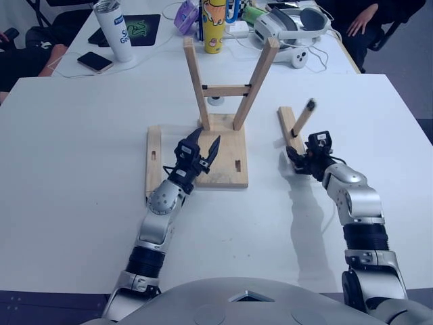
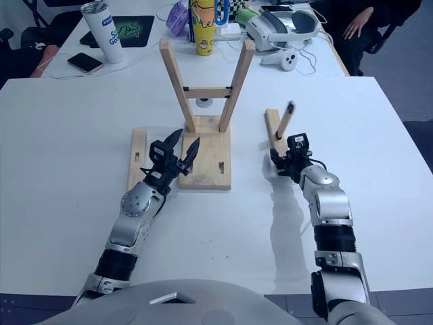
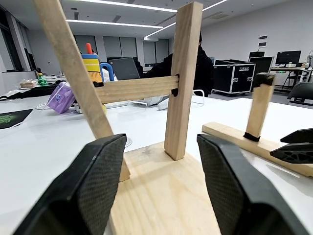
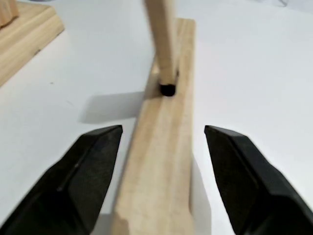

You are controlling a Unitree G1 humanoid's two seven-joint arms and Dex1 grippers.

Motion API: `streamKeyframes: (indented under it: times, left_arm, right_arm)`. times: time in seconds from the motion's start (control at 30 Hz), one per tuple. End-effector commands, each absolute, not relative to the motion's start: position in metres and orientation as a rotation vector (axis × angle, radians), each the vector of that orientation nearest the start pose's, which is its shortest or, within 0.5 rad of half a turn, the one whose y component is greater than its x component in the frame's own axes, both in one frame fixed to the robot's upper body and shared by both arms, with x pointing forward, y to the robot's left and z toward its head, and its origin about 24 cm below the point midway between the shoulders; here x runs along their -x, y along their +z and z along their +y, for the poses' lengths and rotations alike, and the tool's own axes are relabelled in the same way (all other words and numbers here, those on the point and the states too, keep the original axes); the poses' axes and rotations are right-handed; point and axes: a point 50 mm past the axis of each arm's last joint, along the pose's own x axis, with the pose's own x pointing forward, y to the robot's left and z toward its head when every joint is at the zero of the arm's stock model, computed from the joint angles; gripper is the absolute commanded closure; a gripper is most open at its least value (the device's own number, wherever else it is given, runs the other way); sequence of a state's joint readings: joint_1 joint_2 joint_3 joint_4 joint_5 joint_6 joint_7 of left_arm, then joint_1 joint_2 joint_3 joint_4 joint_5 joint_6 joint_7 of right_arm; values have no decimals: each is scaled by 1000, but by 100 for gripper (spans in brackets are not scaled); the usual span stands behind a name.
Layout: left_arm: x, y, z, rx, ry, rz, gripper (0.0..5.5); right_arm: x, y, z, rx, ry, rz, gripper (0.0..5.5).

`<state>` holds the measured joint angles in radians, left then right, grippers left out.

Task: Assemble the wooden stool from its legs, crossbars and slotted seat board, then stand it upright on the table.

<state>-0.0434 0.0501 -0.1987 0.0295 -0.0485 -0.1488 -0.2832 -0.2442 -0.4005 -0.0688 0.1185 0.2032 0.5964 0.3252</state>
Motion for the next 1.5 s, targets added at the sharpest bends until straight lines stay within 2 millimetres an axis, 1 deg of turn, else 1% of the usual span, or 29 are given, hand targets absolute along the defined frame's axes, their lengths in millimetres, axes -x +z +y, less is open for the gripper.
streamKeyframes:
  times: [0.03, 0.13, 0.2, 0.47, 0.5, 0.53, 0.63, 0.73, 0.9, 1.0, 1.03, 1.1, 1.13, 1.17, 1.23, 1.3, 1.33, 1.37, 1.4, 1.43, 1.5]
  left_arm:
    - [-255, 58, 97, -35, -484, -162, 285]
    - [-255, 58, 97, -35, -485, -163, 285]
    - [-256, 59, 96, -35, -488, -165, 285]
    - [-258, 60, 97, -38, -478, -169, 285]
    - [-259, 60, 98, -39, -477, -170, 285]
    - [-265, 63, 103, -44, -475, -159, 285]
    - [-278, 69, 116, -55, -469, -138, 285]
    - [-282, 69, 119, -74, -479, -127, 285]
    - [-284, 68, 119, -79, -487, -117, 285]
    - [-285, 70, 117, -79, -498, -117, 285]
    - [-285, 70, 117, -77, -501, -117, 285]
    - [-287, 73, 117, -72, -509, -115, 285]
    - [-288, 74, 118, -66, -515, -114, 285]
    - [-289, 76, 119, -60, -523, -113, 285]
    - [-290, 79, 120, -45, -542, -109, 285]
    - [-291, 83, 123, -43, -569, -101, 285]
    - [-292, 86, 125, -56, -588, -100, 285]
    - [-293, 90, 127, -66, -604, -102, 285]
    - [-295, 97, 132, -67, -614, -110, 285]
    - [-298, 107, 137, -54, -634, -122, 285]
    - [-301, 122, 143, -11, -675, -135, 285]
  right_arm:
    - [-293, 49, -226, 86, 196, 529, 238]
    - [-292, 43, -237, 92, 106, 576, 238]
    - [-290, 41, -241, 103, 75, 589, 238]
    - [-284, 27, -237, 103, 89, 658, 238]
    - [-283, 25, -237, 105, 99, 663, 251]
    - [-282, 25, -238, 89, 113, 647, 268]
    - [-284, 30, -240, 45, 153, 580, 306]
    - [-285, 35, -241, 56, 177, 547, 344]
    - [-286, 31, -237, 92, 211, 561, 344]
    - [-287, 30, -240, 130, 188, 544, 344]
    - [-289, 34, -243, 122, 157, 507, 344]
    - [-296, 52, -256, 56, 55, 363, 344]
    - [-300, 66, -265, -1, -21, 260, 344]
    - [-302, 80, -270, -67, -58, 169, 344]
    - [-304, 110, -272, -164, -69, -16, 344]
    - [-305, 142, -262, -247, 18, -170, 344]
    - [-304, 158, -254, -275, 90, -224, 344]
    - [-303, 173, -242, -278, 192, -255, 344]
    - [-302, 191, -228, -270, 298, -283, 344]
    - [-299, 208, -218, -301, 412, -306, 344]
    - [-292, 229, -207, -347, 567, -314, 344]
